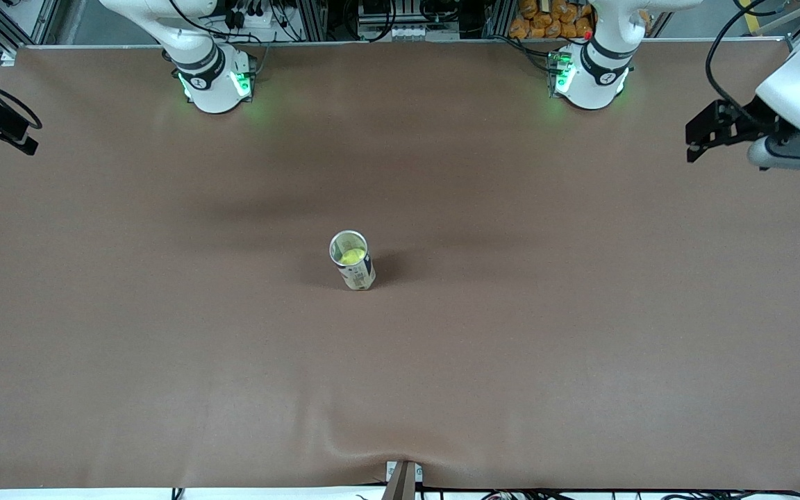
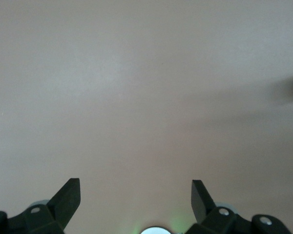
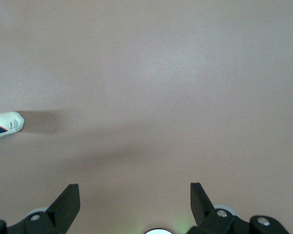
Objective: Insert tennis ball vertically with right arm
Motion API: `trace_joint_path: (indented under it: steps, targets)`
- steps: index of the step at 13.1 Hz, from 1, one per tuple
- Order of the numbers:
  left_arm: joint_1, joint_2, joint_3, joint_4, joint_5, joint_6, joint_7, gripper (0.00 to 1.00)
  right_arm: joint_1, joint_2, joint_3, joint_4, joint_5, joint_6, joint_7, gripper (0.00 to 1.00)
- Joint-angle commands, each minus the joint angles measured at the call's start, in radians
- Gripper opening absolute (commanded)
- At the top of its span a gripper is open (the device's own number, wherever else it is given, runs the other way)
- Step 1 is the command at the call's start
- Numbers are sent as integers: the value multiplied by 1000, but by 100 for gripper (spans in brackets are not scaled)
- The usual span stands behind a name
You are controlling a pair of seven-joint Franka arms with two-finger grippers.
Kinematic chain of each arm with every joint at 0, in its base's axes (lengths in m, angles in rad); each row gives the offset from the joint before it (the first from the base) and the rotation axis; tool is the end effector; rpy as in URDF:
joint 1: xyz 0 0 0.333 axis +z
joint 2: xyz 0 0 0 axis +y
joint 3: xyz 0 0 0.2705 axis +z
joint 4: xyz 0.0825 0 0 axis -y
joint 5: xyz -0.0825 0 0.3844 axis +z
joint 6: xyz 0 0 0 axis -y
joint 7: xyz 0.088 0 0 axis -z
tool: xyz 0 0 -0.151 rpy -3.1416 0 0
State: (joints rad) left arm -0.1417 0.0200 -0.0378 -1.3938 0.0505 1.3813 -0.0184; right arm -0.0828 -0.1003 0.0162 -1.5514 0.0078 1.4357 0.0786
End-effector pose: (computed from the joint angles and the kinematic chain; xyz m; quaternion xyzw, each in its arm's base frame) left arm 0.5306 -0.0876 0.5898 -0.9967 0.0761 0.0137 0.0260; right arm 0.5114 -0.0325 0.5859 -0.9974 0.0721 0.0077 0.0030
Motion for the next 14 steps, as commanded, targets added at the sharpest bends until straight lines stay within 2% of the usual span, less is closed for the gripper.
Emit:
trace_joint_path:
  steps: [1,3,14]
  targets:
    - [-30,-86,47,-91,-14,-4,-29,100,-3,5,5,19,-12,-9,16,100]
    - [-29,-123,41,-145,-12,-4,-38,100,-3,5,7,21,-12,-4,16,100]
    - [-26,-121,39,-139,-12,-30,-54,100,-5,5,5,22,-14,-9,16,100]
